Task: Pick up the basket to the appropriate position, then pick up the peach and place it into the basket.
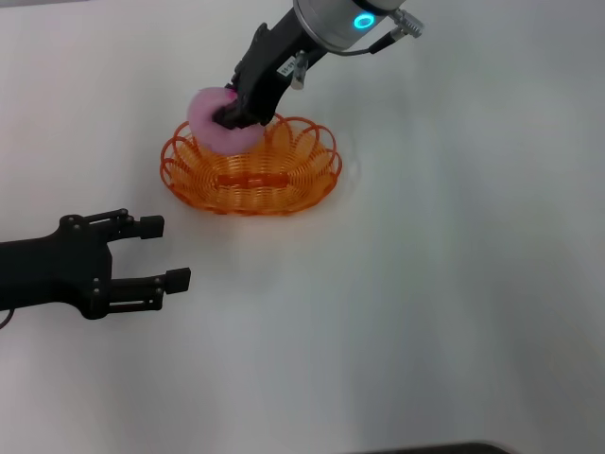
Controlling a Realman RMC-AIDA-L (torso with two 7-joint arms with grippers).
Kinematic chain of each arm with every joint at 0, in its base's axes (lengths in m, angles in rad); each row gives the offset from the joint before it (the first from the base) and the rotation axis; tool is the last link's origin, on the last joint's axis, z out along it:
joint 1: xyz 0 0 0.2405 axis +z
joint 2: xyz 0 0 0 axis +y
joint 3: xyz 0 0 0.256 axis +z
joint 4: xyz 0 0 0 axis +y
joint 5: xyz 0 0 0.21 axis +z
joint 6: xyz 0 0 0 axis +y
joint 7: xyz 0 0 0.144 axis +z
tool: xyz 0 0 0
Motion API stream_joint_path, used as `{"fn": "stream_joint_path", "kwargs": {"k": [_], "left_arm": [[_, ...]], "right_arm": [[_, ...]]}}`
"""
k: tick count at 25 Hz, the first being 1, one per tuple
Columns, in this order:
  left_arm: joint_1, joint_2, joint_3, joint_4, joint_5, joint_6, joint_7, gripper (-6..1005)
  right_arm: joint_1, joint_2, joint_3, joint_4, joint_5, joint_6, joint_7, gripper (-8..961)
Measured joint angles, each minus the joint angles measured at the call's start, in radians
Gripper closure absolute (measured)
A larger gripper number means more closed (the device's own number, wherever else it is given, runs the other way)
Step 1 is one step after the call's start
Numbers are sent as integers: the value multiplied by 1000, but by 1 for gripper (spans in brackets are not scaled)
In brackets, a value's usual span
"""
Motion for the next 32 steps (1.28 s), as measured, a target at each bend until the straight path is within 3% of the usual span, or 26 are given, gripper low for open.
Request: {"fn": "stream_joint_path", "kwargs": {"k": [6, 14, 27, 32], "left_arm": [[-4, 0, 0, -12, 0, -3, 0, 173], [-10, 1, 0, -25, 0, -13, 1, 173], [-9, 1, 0, -25, 0, -16, 1, 173], [-9, 3, 0, -24, 0, -16, 1, 172]], "right_arm": [[0, -1, 3, -2, 13, 3, -5, 716], [0, 0, 0, -4, 13, 6, -9, 316], [-4, 0, -3, -19, 14, 17, -12, 320], [-41, -6, -1, -68, 44, -2, -19, 321]]}}
